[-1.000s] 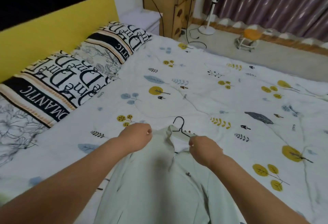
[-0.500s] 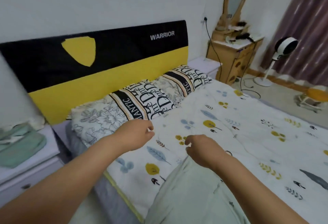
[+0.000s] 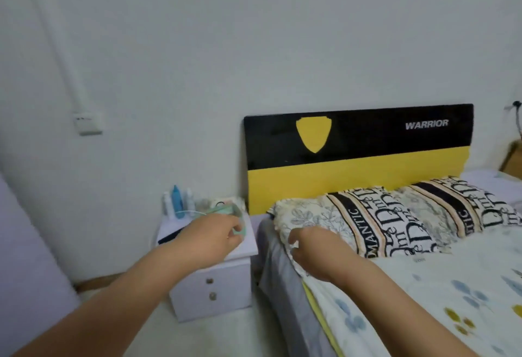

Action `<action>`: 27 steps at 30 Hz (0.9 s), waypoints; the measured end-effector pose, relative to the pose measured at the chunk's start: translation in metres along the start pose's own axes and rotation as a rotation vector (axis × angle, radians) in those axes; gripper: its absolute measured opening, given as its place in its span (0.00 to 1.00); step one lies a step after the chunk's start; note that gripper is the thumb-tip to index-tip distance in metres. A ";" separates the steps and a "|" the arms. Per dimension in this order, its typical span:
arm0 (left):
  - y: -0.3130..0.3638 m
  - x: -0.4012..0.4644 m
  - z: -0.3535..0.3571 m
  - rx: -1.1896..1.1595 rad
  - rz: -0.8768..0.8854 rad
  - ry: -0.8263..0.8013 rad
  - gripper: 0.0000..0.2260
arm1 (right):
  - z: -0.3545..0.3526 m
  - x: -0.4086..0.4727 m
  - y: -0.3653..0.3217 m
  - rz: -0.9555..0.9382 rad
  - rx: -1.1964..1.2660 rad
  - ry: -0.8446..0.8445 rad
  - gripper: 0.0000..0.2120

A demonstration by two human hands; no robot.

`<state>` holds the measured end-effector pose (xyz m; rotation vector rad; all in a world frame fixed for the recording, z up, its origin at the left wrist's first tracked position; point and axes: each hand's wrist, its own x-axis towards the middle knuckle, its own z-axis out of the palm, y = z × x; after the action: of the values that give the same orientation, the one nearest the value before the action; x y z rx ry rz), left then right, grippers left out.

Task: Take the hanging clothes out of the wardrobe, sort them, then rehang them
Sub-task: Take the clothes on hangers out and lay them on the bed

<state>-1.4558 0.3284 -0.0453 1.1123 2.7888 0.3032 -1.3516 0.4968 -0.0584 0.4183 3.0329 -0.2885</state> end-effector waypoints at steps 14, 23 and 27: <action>-0.263 -0.153 -0.082 -0.089 -0.611 0.199 0.15 | 0.021 0.115 -0.330 -0.635 -0.070 -0.114 0.15; -0.366 -0.229 -0.115 -0.086 -1.035 0.402 0.14 | 0.030 0.175 -0.497 -1.096 -0.050 -0.153 0.16; -0.384 -0.264 -0.123 -0.094 -1.190 0.448 0.14 | 0.037 0.174 -0.560 -1.289 -0.064 -0.180 0.16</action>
<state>-1.5444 -0.1438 -0.0040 -0.7924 3.1415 0.5379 -1.6706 0.0061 -0.0122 -1.4920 2.6244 -0.2324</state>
